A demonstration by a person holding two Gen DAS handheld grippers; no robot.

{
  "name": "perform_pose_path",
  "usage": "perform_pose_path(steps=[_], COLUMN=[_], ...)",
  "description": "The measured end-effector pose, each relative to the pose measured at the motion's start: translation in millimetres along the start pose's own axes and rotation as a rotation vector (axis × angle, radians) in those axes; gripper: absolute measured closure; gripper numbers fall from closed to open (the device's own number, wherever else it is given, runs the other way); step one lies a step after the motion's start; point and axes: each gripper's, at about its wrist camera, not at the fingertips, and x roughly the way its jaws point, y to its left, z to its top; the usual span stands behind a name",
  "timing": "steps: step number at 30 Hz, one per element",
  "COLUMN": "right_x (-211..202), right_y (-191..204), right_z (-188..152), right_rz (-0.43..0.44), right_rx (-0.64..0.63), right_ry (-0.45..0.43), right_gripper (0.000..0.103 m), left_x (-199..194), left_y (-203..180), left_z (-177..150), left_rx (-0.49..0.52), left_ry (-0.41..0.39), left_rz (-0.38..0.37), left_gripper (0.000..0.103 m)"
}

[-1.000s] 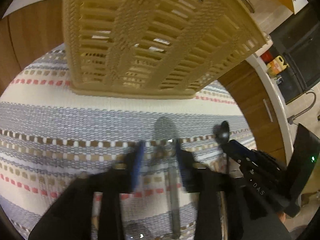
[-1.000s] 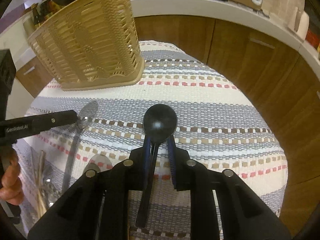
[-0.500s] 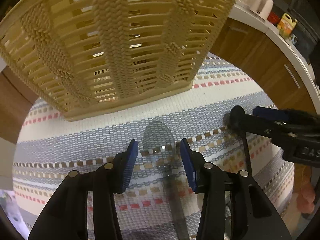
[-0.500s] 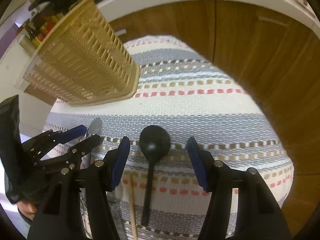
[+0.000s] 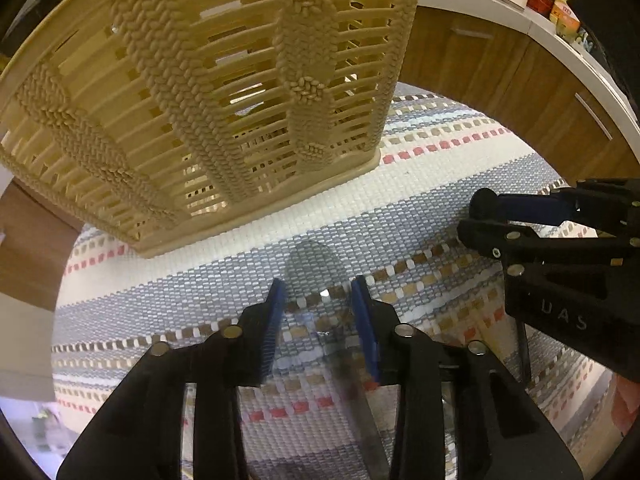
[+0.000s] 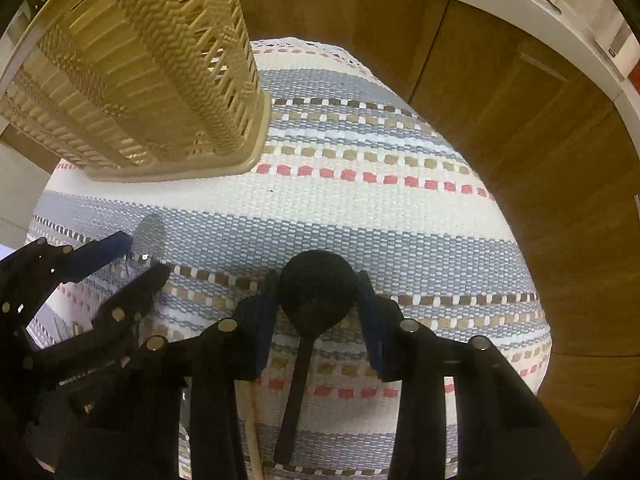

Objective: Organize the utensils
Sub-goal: 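Lift both held spoons and carry them over the beige caddy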

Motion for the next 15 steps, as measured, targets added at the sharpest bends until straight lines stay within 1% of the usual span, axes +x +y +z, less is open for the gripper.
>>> perform_pose_path(steps=[4,6,8,11,13,15], right_x=[-3,-9,-20,-38,-53,-66], right_y=[-6,-7,-8,-8,-7,-7], right_z=[-4,-8,-15,-27,-38,-47], right_rz=[0.037,0.050,0.077,0.127,0.138,0.160], right_rx=[0.010,0.005,-0.004,-0.017,-0.029,-0.039], right_ry=[-0.024,-0.048,-0.080,-0.149,-0.200,-0.247], right_gripper=[0.068,0.068,0.068,0.068,0.068,0.068], left_x=[0,-2,-9,-30,-49,-72], left_y=[-4,-4,0,3,4,4], left_z=[4,5,1,-5,-9,-16], left_rx=[-0.020,-0.038,-0.065,-0.090,-0.104,-0.112], left_ry=[-0.014,-0.037,-0.071,-0.155,-0.217,-0.295], left_rz=[-0.002,-0.030,-0.075,-0.111,-0.128,-0.146], left_gripper=[0.073,0.073,0.073,0.073,0.073,0.073])
